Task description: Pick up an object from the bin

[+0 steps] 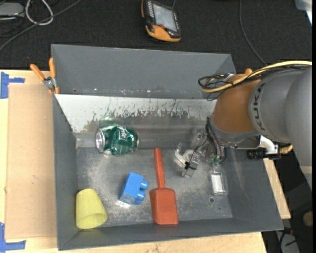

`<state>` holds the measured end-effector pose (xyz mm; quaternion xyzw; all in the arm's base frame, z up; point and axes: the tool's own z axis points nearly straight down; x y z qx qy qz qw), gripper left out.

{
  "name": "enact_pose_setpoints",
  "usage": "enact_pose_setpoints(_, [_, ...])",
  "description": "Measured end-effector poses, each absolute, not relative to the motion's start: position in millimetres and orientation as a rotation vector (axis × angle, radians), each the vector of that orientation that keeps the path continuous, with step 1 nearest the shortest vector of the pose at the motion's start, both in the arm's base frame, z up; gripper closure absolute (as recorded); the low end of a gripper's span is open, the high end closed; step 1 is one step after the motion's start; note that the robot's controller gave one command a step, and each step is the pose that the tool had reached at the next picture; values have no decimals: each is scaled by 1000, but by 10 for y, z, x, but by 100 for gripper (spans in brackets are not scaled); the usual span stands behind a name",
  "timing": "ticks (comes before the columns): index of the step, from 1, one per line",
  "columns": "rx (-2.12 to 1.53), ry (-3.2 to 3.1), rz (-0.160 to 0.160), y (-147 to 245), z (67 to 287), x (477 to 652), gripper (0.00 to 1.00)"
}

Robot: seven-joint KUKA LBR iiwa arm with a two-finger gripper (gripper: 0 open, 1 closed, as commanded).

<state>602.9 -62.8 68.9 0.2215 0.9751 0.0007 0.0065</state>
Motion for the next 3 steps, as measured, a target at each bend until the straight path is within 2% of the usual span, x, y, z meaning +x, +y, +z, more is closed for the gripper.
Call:
enact_pose_setpoints(1, [402, 3116, 6, -588, 709, 6024, 100])
enact_pose_setpoints(3, [400, 3117, 6, -586, 724, 6023, 100])
